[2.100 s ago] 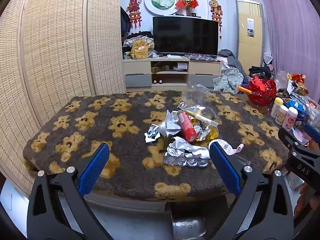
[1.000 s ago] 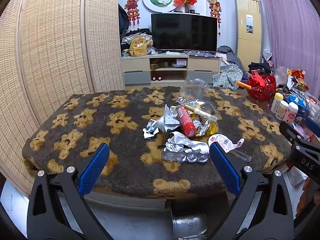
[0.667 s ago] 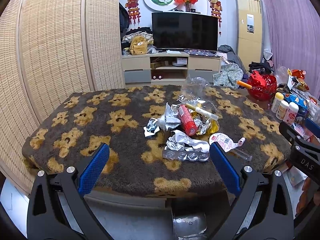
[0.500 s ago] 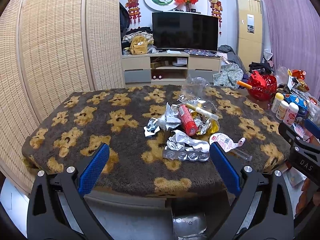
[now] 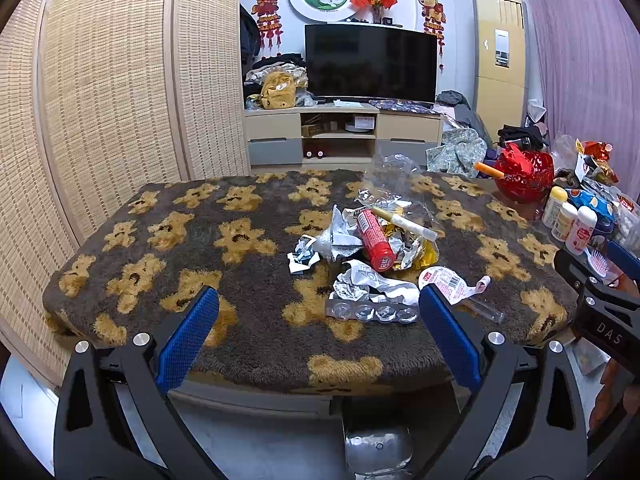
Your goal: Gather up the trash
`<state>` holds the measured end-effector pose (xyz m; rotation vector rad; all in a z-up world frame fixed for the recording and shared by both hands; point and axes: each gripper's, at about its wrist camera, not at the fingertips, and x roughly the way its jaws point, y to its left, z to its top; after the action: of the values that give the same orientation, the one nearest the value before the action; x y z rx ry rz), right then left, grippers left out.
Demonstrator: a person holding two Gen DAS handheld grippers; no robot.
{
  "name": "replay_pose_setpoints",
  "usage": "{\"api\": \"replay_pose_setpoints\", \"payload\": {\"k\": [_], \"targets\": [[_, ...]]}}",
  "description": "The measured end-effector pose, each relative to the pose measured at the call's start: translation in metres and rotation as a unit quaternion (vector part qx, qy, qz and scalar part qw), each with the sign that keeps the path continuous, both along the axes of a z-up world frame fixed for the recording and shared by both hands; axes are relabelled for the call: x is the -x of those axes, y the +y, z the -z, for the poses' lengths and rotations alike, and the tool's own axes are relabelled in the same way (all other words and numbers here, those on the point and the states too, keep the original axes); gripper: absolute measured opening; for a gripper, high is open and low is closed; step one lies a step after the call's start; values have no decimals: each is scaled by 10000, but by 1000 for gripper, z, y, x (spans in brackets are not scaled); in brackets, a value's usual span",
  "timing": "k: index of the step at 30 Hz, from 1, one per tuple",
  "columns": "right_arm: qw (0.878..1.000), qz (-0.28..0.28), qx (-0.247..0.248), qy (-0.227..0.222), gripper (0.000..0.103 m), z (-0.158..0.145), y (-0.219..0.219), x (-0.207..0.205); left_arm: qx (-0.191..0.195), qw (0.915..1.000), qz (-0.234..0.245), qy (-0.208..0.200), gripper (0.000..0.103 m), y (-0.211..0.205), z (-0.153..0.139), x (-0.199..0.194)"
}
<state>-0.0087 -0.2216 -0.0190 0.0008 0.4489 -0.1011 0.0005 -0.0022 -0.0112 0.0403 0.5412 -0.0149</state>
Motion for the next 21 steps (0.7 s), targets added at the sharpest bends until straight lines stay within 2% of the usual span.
{"api": "replay_pose_setpoints", "payload": {"k": [21], "targets": [[10000, -7, -2, 61, 100, 6, 2, 2, 31, 10000, -42, 8, 95, 7, 6, 3]]}}
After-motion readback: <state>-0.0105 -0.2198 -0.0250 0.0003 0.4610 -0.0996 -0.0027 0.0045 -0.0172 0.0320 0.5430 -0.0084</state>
